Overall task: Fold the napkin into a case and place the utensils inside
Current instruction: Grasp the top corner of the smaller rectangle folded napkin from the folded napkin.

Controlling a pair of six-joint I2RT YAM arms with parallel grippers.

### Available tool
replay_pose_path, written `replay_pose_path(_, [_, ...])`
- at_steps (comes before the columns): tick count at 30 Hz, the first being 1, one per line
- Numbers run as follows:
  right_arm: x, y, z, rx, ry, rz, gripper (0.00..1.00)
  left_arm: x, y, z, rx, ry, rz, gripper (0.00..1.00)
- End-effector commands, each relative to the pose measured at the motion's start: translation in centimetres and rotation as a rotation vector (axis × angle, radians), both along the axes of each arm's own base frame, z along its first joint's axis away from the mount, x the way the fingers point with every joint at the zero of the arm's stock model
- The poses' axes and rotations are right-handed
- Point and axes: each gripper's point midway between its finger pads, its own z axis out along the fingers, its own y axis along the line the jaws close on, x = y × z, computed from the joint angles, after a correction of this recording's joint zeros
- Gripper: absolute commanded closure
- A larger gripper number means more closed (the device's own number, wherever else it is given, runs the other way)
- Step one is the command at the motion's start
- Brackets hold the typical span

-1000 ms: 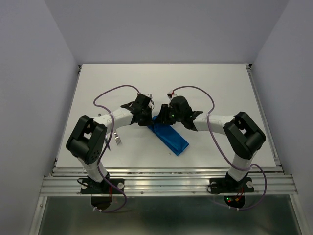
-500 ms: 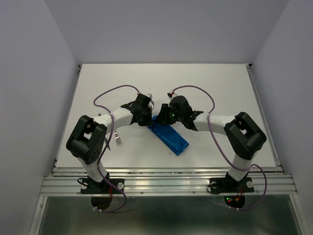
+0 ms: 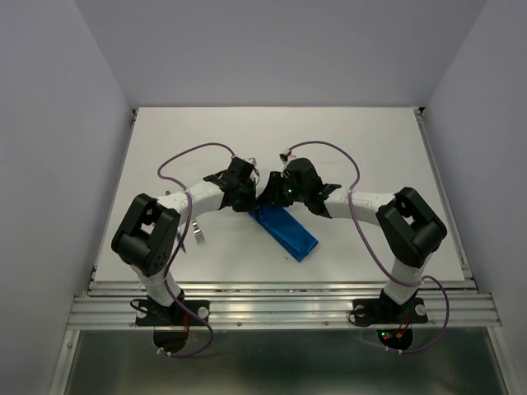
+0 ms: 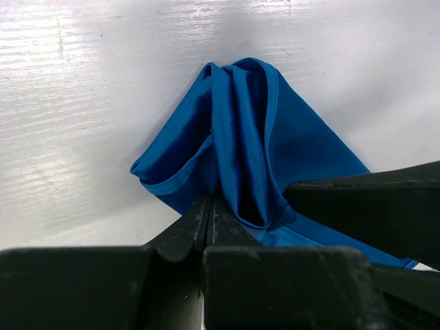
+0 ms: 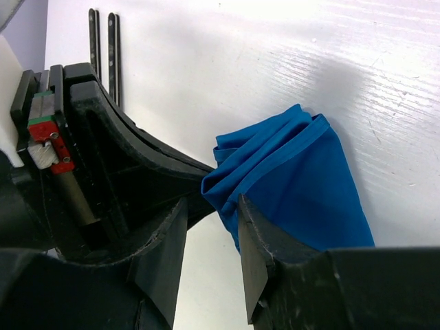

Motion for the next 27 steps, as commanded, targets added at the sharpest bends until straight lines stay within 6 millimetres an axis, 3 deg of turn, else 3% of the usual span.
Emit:
replay_pose_path(1, [0.9, 1.7, 1.7, 0.055, -0.041, 0.021, 0.59, 0.3, -0.3, 1.2, -0.03, -0.033, -0.013, 1.0])
replay_pose_path(8, [1.0, 1.8, 0.5, 0.042, -0.018, 0.022, 0.64, 0.3, -0.3, 1.3, -0.03, -0.033, -0.013, 1.0])
replay_pose_path(11, [1.1, 1.7, 0.3, 0.036, -0.017, 0.012, 0.72, 0.2, -0.3, 1.2, -0.03, -0.031, -0.014, 1.0])
replay_pose_path(13, [1.3, 1.6, 0.1, 0.032, -0.014, -0.004, 0.88, 0.3, -0.3, 1.4, -0.034, -0.034, -0.014, 1.0])
replay_pose_path(17, [1.4, 1.4, 0.1, 0.034, -0.013, -0.019, 0.99, 0.3, -0.4, 1.5, -0.035, -0.035, -0.017, 1.0])
replay_pose_path(27, [1.1, 0.4, -1.7, -0.034, 0.019, -0.043, 0.99, 0.4, -0.5, 1.8, -0.042, -0.038, -0.019, 1.0])
